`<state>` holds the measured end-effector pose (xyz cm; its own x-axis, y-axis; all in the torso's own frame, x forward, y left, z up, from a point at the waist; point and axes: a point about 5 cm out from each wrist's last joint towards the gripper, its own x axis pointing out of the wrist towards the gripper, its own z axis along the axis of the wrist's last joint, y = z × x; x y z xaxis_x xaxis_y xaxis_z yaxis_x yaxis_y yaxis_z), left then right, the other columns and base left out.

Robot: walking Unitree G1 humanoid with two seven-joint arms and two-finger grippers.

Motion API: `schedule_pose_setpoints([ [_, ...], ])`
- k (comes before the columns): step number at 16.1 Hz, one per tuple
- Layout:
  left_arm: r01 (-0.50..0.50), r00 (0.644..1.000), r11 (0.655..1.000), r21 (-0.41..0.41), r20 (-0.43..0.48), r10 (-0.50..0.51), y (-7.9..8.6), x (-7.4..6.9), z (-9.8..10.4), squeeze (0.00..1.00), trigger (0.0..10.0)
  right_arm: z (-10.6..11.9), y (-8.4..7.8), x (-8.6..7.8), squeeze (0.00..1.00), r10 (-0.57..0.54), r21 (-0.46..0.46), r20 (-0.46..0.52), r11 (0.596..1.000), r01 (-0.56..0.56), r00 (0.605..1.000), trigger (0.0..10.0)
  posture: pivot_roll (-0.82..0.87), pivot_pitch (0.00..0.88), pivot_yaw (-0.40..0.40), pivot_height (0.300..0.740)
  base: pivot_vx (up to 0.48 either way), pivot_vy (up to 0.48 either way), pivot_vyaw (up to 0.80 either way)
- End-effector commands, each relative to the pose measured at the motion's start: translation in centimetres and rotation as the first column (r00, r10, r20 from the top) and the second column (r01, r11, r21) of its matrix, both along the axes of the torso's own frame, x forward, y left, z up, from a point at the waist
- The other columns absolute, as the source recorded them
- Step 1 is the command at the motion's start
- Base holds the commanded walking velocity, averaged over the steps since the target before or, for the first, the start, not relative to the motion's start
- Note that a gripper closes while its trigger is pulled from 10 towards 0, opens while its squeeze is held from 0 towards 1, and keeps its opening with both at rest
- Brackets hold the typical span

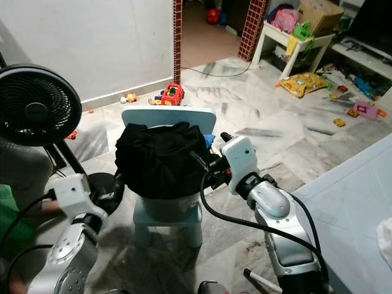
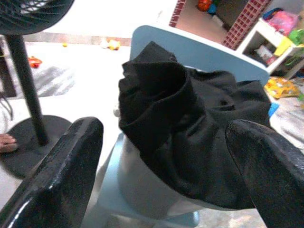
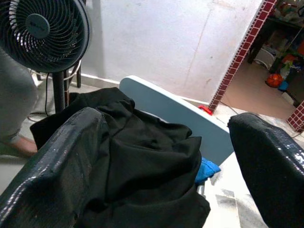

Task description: Hang hanger

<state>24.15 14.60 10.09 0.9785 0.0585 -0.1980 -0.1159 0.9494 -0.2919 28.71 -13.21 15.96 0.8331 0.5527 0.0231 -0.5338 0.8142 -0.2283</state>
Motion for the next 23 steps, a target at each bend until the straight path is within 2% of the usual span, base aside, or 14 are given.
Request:
schedule_pose_setpoints([
  [1, -0.06, 0.997, 0.997, -0.049, -0.047, 0.057, 0.3, -0.3, -1.0, 0.0, 10.0, 0.2, -0.3, 0.1, 0.0, 0.0, -0.01, 0.011, 1.0, 0.0, 1.0, 10.0, -0.08, 0.117, -0.088, 0.74, 0.0, 0.0, 0.0],
  [3, -0.141, 0.986, 0.983, -0.115, -0.109, 0.128, 1.2, -0.8, -2.4, 0.0, 10.0, 0.1, -0.6, 0.2, 0.0, -0.002, -0.016, 0.005, 1.0, 0.002, 1.0, 10.0, -0.08, 0.127, -0.097, 0.74, 0.0, 0.0, 0.0],
  [5, -0.168, 0.98, 0.976, -0.136, -0.131, 0.15, 1.4, -0.4, -3.1, 0.0, 10.0, 0.3, -0.3, 0.3, 0.0, 0.004, -0.015, 0.009, 1.0, -0.004, 1.0, 10.0, -0.09, 0.132, -0.1, 0.74, 0.0, 0.0, 0.0],
  [9, -0.128, 0.983, 0.981, -0.143, -0.147, 0.107, 0.9, 1.7, -4.0, 0.0, 10.0, 0.7, -0.7, -0.2, 0.0, -0.016, -0.019, 0.016, 1.0, 0.016, 1.0, 10.0, -0.14, 0.156, -0.086, 0.74, 0.0, 0.0, 0.0],
  [14, -0.1, 0.984, 0.983, -0.154, -0.16, 0.074, -0.1, 3.2, -5.1, 0.0, 10.0, 0.8, -1.7, -1.5, 0.0, -0.044, -0.041, 0.003, 0.998, 0.044, 0.999, 10.0, -0.2, 0.204, -0.082, 0.74, 0.0, 0.0, 0.0],
  [19, -0.077, 0.988, 0.985, -0.155, -0.146, 0.054, -1.1, 3.9, -5.8, 0.0, 10.0, 0.8, -2.4, -2.9, 0.0, -0.076, -0.06, -0.028, 0.995, 0.075, 0.997, 10.0, -0.24, 0.26, -0.084, 0.74, 0.0, 0.0, 0.0],
  [23, -0.129, 0.983, 0.976, -0.175, -0.152, 0.102, -0.9, 4.0, -6.3, 0.0, 10.0, 1.0, -3.2, -3.8, 0.0, -0.1, -0.079, -0.043, 0.992, 0.096, 0.994, 10.0, -0.28, 0.285, -0.087, 0.74, 0.0, 0.0, 0.0],
])
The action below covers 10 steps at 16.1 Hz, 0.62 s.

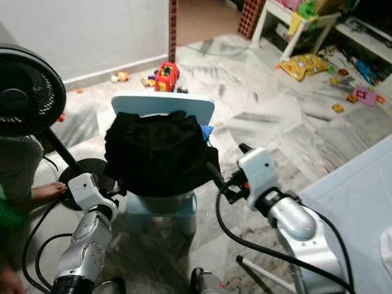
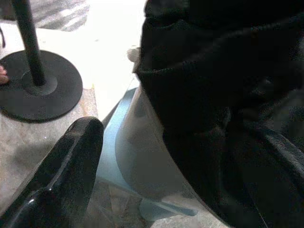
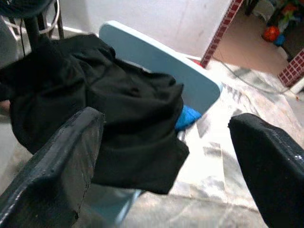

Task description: Hang hanger

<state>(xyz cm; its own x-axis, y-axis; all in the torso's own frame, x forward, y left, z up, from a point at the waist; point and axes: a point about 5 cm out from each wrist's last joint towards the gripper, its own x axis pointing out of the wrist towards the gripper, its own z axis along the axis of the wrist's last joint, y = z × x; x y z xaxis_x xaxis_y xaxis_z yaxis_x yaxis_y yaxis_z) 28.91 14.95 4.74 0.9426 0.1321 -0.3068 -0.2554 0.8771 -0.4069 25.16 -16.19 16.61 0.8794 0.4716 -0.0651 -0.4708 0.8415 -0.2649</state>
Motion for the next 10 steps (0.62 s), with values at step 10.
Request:
schedule_pose_setpoints([
  [10, 0.015, 0.999, 1.0, 0.008, 0.031, -0.015, -1.6, 0.6, -0.7, 0.0, 10.0, 0.2, -1.2, -1.7, 0.0, -0.046, -0.029, -0.025, 0.999, 0.045, 0.999, 10.0, -0.32, 0.303, -0.086, 0.74, 0.0, 0.0, 0.0],
])
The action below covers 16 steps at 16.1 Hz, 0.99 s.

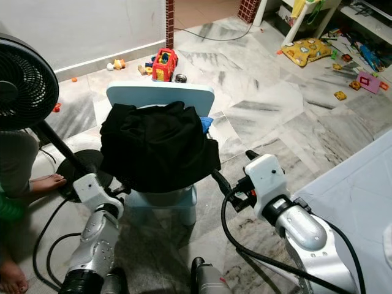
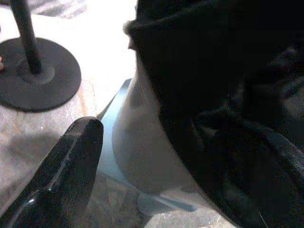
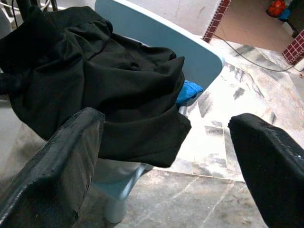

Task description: Hang hanger

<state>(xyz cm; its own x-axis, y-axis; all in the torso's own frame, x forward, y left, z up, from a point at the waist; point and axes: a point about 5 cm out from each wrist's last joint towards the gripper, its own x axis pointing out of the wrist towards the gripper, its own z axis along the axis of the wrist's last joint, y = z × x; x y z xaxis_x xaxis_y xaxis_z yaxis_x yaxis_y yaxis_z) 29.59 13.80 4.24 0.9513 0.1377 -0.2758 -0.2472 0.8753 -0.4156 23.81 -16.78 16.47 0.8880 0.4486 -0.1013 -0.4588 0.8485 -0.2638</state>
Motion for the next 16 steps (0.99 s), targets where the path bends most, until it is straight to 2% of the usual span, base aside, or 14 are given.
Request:
schedule_pose_setpoints([
  [1, 0.026, 1.0, 0.999, 0.018, 0.013, -0.027, -0.6, 0.1, 0.1, 0.0, 10.0, 0.3, -0.6, -0.3, 0.0, -0.024, -0.013, 0.005, 1.0, 0.024, 1.0, 10.0, -0.32, 0.303, -0.085, 0.74, 0.0, 0.0, 0.0],
  [5, 0.007, 0.999, 1.0, 0.025, 0.048, -0.008, -0.6, 0.5, 0.6, 0.0, 10.0, 0.3, -0.4, -0.3, 0.0, -0.024, -0.014, 0.005, 1.0, 0.024, 1.0, 10.0, -0.32, 0.3, -0.085, 0.74, 0.0, 0.0, 0.0],
  [9, -0.058, 0.996, 0.997, 0.046, 0.066, 0.054, 0.2, 0.7, 0.8, 0.0, 10.0, 0.3, -0.7, -0.3, 0.0, -0.03, -0.02, 0.004, 0.999, 0.03, 1.0, 10.0, -0.33, 0.301, -0.086, 0.74, 0.0, 0.0, 0.0],
  [14, -0.055, 0.994, 0.998, 0.038, 0.095, 0.051, 0.0, 1.1, 1.0, 0.0, 10.0, 0.3, -0.7, -0.3, 0.0, -0.033, -0.02, 0.005, 0.999, 0.033, 0.999, 10.0, -0.33, 0.297, -0.086, 0.74, 0.0, 0.0, 0.0],
  [15, -0.061, 0.992, 0.997, 0.042, 0.112, 0.056, 0.1, 1.3, 1.3, 0.0, 5.3, 0.3, -0.7, -0.3, 0.0, -0.034, -0.02, 0.005, 0.999, 0.035, 0.999, 10.0, -0.33, 0.298, -0.086, 0.74, 0.0, 0.0, 0.0],
  [16, -0.059, 0.991, 0.997, 0.05, 0.127, 0.052, 0.1, 1.4, 1.5, 0.0, 2.5, 0.3, -0.7, -0.3, 0.0, -0.036, -0.021, 0.006, 0.999, 0.036, 0.999, 10.0, -0.33, 0.298, -0.086, 0.74, 0.0, 0.0, 0.0],
])
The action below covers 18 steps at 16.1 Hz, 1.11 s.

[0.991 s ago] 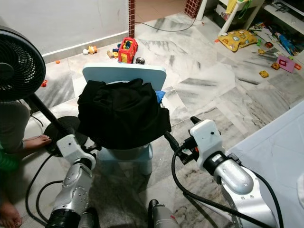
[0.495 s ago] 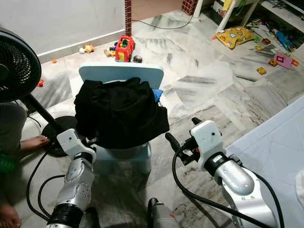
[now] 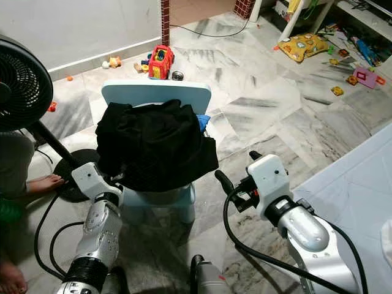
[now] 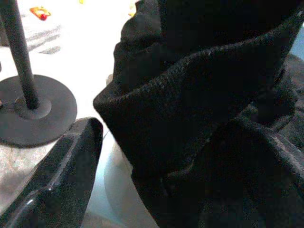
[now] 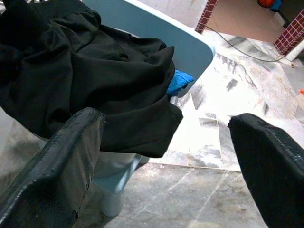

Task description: Hang hanger

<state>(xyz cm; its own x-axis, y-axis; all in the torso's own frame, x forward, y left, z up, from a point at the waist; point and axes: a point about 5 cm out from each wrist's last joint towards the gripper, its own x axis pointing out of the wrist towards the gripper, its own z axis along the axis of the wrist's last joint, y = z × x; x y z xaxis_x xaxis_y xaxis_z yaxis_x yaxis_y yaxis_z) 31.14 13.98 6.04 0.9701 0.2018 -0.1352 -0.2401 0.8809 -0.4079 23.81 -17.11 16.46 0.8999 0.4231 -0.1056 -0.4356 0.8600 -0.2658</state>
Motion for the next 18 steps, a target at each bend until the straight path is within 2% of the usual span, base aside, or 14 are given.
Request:
schedule_pose_setpoints([
  [1, 0.006, 1.0, 1.0, 0.012, -0.011, -0.005, -0.15, -0.09, -0.33, 0.0, 2.5, 0.3, -0.38, -0.28, 0.0, -0.009, -0.017, 0.008, 1.0, 0.009, 1.0, 10.0, -0.33, 0.298, -0.086, 0.74, 0.0, 0.0, 0.0],
  [3, -0.003, 1.0, 1.0, 0.001, -0.022, 0.003, -0.09, -0.09, -0.6, 0.0, 1.5, 0.31, -0.37, -0.26, 0.0, -0.011, -0.017, 0.009, 1.0, 0.011, 1.0, 10.0, -0.33, 0.299, -0.083, 0.74, 0.0, 0.0, 0.0],
  [4, -0.008, 1.0, 1.0, 0.0, -0.023, 0.008, 0.03, -0.05, -0.69, 0.0, 0.0, 0.32, -0.41, -0.24, 0.0, -0.013, -0.017, 0.01, 1.0, 0.013, 1.0, 10.0, -0.33, 0.3, -0.082, 0.74, 0.0, 0.0, 0.0],
  [18, -0.01, 1.0, 1.0, 0.002, -0.001, 0.01, 0.11, 0.27, -0.72, 0.0, 0.0, 0.26, -0.45, 0.14, 0.0, -0.021, -0.018, 0.02, 1.0, 0.021, 1.0, 10.0, -0.33, 0.287, -0.072, 0.74, 0.0, 0.0, 0.0],
])
